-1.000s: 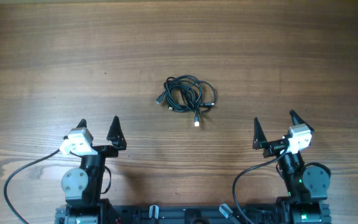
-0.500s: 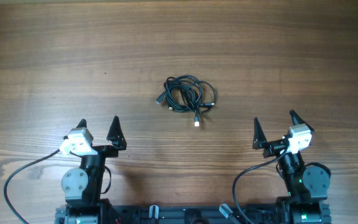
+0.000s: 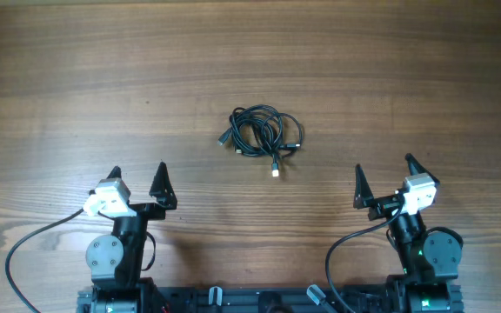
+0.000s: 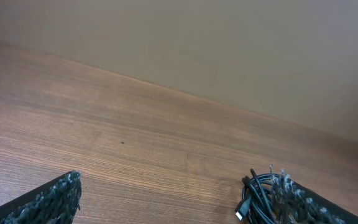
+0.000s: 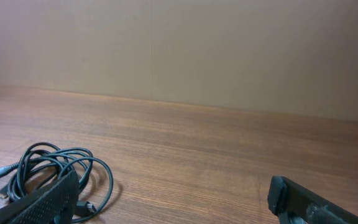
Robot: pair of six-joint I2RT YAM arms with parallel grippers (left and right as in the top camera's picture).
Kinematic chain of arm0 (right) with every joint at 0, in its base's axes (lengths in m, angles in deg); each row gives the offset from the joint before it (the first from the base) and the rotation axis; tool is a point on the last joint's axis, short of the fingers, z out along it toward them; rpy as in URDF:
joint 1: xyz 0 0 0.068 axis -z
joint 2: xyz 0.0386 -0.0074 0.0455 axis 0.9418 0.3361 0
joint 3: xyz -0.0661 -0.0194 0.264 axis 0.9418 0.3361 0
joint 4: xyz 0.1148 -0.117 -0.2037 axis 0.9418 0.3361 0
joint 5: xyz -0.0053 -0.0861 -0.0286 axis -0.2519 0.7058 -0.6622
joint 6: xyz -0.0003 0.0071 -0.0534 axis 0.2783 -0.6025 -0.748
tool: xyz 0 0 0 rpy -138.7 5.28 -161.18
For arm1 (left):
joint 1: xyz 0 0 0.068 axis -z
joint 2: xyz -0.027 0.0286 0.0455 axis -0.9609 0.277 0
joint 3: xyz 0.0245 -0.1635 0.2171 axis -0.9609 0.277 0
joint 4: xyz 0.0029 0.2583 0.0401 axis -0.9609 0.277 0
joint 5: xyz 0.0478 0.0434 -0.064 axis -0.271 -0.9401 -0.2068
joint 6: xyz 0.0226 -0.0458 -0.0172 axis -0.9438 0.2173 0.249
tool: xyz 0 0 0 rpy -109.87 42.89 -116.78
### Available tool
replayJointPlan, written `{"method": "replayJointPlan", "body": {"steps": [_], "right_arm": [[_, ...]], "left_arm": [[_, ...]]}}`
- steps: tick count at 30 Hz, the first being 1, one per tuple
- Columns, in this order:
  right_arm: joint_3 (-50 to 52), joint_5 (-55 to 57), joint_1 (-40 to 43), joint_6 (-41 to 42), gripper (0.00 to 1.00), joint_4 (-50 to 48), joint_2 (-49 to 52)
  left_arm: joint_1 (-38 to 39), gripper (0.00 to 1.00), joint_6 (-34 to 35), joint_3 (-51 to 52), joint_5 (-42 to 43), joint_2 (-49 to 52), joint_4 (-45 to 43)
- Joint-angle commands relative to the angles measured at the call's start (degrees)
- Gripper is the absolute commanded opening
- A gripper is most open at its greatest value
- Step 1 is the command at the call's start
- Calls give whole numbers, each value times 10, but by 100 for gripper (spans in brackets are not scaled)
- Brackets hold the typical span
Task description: Untangle cables
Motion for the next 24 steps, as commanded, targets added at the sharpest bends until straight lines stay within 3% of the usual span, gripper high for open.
{"method": "replayJointPlan", "body": {"steps": [1,24], "right_arm": [[0,0,3,3,100,-3,-3],[0,1,3,-23,100,-8,-3]], "left_arm": [[3,100,-7,3,-4,-5,2],[3,100,-7,3,-3,-4,2]]}}
